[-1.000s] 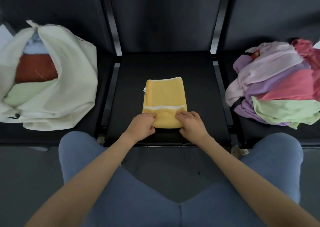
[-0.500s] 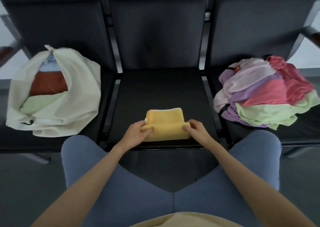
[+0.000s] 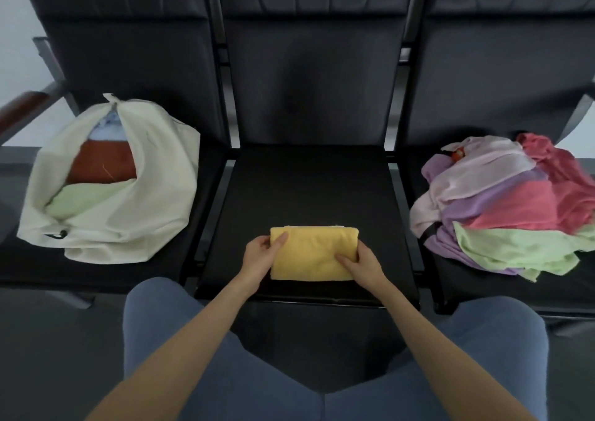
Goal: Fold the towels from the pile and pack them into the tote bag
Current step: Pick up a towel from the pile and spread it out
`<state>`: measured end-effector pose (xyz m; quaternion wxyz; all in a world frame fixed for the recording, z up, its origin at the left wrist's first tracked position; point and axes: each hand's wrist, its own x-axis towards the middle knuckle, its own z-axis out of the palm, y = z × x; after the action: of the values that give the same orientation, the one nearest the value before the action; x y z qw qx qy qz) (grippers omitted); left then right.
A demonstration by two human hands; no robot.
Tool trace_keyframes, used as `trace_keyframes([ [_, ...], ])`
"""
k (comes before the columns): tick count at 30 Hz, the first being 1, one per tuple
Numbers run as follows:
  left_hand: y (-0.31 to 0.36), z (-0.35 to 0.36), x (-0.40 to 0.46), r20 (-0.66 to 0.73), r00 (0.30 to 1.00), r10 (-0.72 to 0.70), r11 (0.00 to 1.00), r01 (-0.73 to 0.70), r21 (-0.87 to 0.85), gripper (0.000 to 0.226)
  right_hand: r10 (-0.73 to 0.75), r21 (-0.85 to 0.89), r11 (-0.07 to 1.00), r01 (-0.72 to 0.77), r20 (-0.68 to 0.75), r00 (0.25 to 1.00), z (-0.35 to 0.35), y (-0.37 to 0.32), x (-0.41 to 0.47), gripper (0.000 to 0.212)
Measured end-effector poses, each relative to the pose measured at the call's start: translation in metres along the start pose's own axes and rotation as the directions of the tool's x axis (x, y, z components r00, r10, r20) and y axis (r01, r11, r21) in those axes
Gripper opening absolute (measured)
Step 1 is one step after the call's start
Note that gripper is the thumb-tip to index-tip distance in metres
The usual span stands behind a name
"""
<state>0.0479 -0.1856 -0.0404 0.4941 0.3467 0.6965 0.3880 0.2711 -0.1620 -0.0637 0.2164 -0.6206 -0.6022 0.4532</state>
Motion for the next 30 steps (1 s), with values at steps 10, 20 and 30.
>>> trace_keyframes([
  [10,-0.025,0.015,0.031,-0.072,0.984,0.164,0.943,-0.135,0.305,0.059,0.034,-0.245,0.966,-0.085,-0.206,0.978,0.017,-0.001,0.019,0.05],
  [20,-0.02,0.005,0.043,-0.055,0.994,-0.099,0.918,0.113,0.381,0.051,0.213,-0.231,0.934,-0.271,-0.25,0.945,0.033,-0.03,0.029,0.048],
  [30,0.04,-0.179,0.023,-0.295,0.948,0.115,0.993,-0.117,0.012,0.039,0.07,0.428,0.891,-0.151,0.199,0.978,0.123,-0.159,0.041,0.067],
])
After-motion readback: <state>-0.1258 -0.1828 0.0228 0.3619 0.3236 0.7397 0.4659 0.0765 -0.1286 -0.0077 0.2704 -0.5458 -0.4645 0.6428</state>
